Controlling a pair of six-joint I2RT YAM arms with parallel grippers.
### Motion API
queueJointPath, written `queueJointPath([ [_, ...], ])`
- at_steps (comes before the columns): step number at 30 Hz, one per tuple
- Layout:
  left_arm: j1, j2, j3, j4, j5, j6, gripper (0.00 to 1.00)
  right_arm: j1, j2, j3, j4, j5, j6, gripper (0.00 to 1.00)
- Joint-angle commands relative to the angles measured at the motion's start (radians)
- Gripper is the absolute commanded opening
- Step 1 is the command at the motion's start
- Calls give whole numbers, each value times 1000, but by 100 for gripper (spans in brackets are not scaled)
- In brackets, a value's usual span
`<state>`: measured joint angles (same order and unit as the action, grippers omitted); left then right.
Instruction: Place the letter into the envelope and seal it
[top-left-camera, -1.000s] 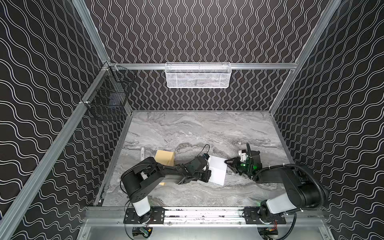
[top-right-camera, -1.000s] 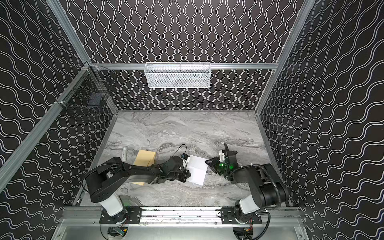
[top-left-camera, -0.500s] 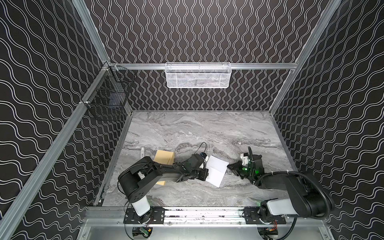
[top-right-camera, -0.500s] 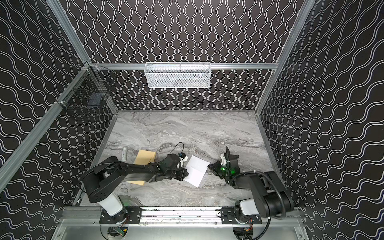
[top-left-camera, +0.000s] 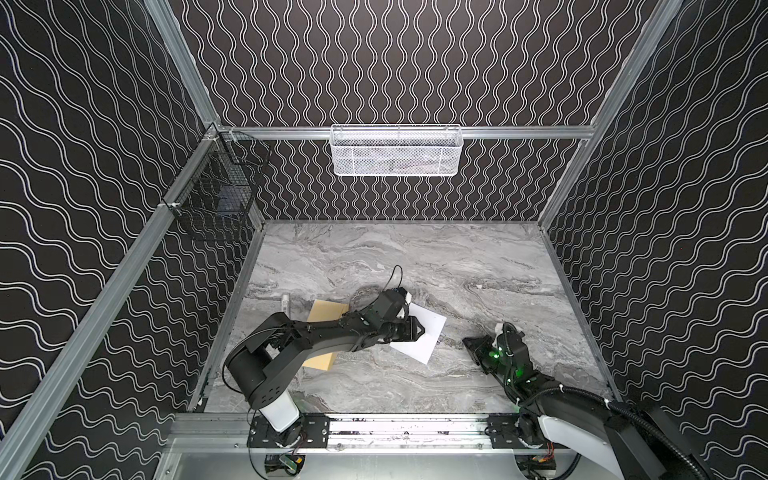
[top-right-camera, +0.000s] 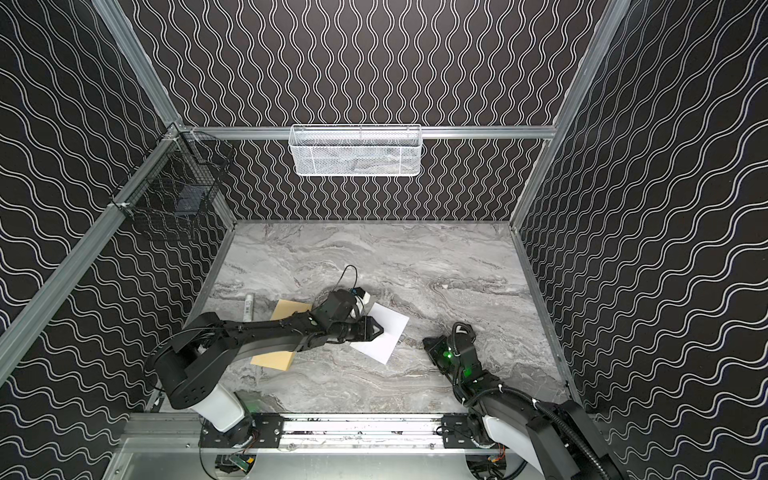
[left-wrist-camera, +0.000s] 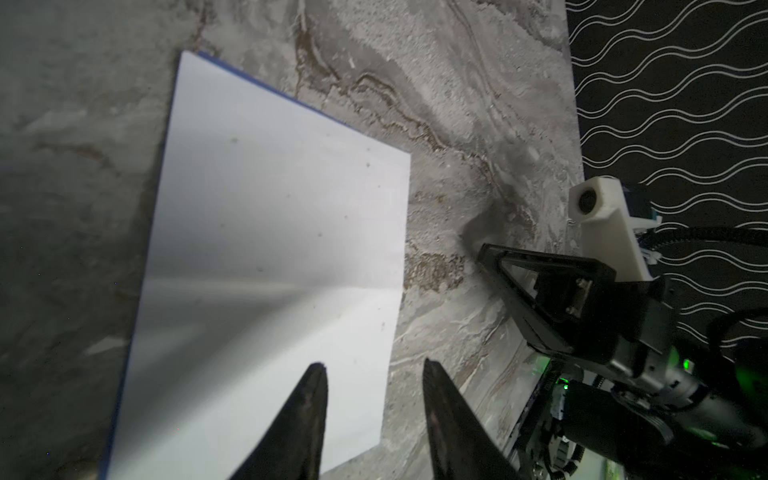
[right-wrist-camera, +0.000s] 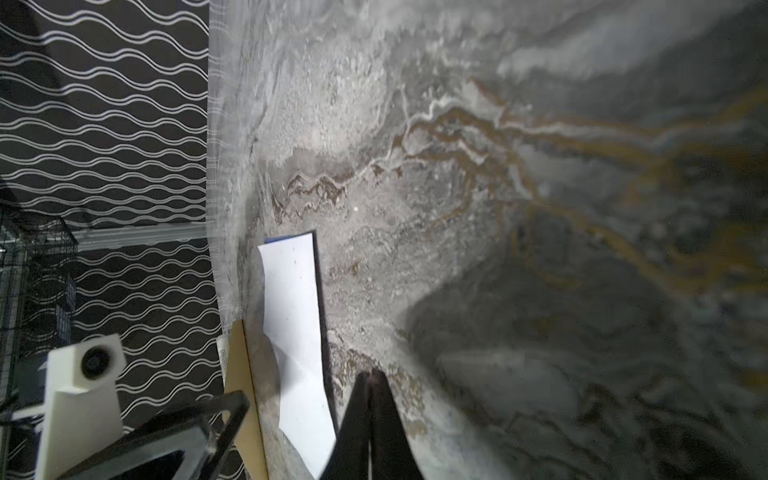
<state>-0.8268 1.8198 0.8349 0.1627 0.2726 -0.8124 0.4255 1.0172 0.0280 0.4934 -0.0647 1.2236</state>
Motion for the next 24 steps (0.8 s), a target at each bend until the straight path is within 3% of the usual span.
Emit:
queueJointPath([
  [1, 5, 12, 16, -45, -12, -7, 41, -1, 28, 23, 8, 56, 5, 0],
  [3, 15, -10, 7, -68, -50, -12, 48, -30, 77, 45, 39, -25, -38, 4],
  [5, 25, -32, 14, -97, -86, -12, 52, -47, 142, 77, 51, -110, -78, 27],
  [8, 34, -12, 54, -140, -106, 0, 53, -50, 241, 112, 91, -204, -109, 43],
  [13, 51, 55, 80, -120, -133, -9, 48, -50, 385, 123, 215, -304, -102, 49],
  [21, 61, 175, 162, -129, -146, 22, 44, -50, 494, 132, 271, -345, -92, 53],
  [24, 60, 216, 188, -155, -149, 52, 35, -50, 508, 138, 258, -343, -92, 53],
])
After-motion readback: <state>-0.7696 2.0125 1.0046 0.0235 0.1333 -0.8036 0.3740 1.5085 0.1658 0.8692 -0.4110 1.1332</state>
